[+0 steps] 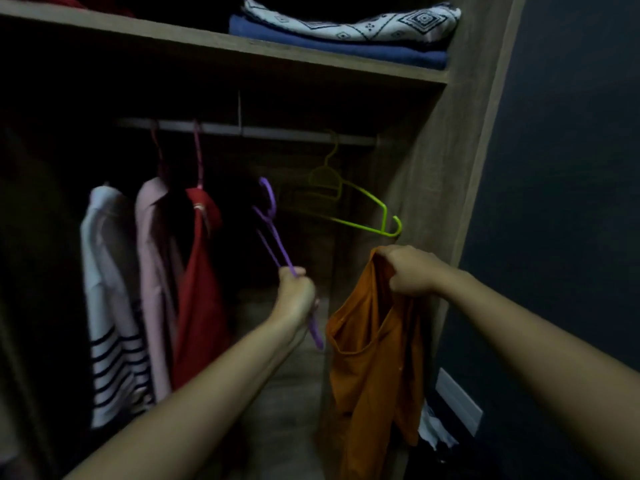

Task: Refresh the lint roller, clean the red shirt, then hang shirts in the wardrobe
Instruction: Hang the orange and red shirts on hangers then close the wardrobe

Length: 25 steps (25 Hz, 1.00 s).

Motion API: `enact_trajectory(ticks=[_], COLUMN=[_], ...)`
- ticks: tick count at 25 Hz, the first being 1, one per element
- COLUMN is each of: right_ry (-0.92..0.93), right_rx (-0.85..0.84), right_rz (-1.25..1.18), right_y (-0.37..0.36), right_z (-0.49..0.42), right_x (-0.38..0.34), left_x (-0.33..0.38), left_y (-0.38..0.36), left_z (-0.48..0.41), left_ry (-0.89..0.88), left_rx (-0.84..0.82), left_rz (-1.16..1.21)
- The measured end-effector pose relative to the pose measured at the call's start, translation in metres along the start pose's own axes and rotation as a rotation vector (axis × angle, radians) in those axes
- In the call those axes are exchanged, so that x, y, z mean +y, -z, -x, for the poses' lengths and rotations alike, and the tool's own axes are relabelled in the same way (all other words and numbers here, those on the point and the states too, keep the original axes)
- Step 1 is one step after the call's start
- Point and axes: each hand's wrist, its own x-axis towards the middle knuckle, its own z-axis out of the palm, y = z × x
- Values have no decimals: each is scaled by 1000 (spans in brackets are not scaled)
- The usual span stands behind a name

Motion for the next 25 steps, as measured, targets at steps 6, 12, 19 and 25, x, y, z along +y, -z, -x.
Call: enact_trajectory(ticks=[6,12,19,25], right_ry=[-83,-171,-94,376], right_rx=[-42,-30,34,272], right_rz=[-249,-481,-663,-45], right_y=[-30,-45,-21,-15], right_z=[16,45,83,116], right_x=[-43,-66,-98,-159], left_x=[-18,4,4,-9], left_y=[125,226,277,228], left_z=[60,105,123,130], left_ry=[-43,-508,-677,-712], left_rx=[-42,106,-16,-132], left_rz=[-648,-797,-854,-655])
